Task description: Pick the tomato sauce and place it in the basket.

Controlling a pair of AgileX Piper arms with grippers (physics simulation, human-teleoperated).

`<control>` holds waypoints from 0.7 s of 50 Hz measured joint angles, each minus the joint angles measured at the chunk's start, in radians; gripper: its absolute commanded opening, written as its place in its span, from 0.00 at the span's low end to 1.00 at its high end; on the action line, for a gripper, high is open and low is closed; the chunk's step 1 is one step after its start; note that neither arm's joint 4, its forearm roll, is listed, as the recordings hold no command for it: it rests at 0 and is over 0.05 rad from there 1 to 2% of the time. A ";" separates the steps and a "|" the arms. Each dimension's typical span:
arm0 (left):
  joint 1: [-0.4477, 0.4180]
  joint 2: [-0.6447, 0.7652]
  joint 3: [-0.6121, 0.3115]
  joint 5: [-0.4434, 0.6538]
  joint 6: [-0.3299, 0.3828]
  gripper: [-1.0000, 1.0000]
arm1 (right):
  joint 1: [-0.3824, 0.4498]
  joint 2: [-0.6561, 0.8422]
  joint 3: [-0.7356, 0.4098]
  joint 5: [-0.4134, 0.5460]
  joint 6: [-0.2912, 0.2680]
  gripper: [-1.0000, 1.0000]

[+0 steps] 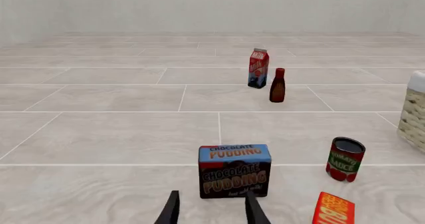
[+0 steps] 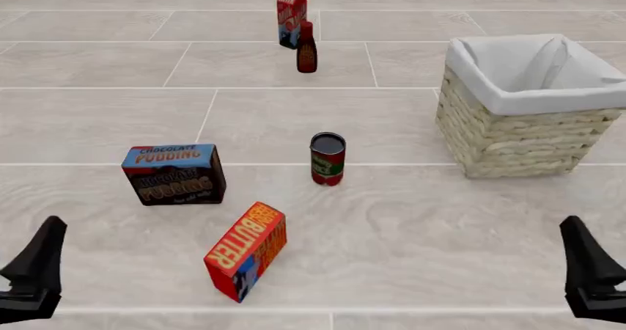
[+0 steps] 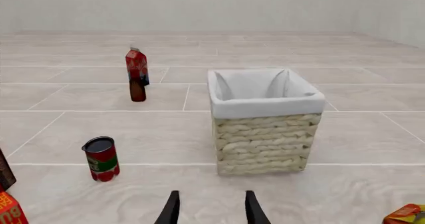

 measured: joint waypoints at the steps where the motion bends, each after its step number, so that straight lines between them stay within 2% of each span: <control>1: 0.000 0.000 0.000 0.000 0.000 1.00 | 0.000 0.000 -0.001 0.000 -0.001 1.00; 22: 0.000 0.000 0.000 0.000 0.000 1.00 | 0.034 0.019 -0.043 0.020 -0.006 1.00; 28: 0.000 0.000 0.000 0.000 0.000 1.00 | 0.058 0.089 -0.078 -0.012 0.002 1.00; 35: 0.000 0.000 0.000 0.000 0.000 1.00 | 0.099 0.228 -0.129 -0.092 -0.015 1.00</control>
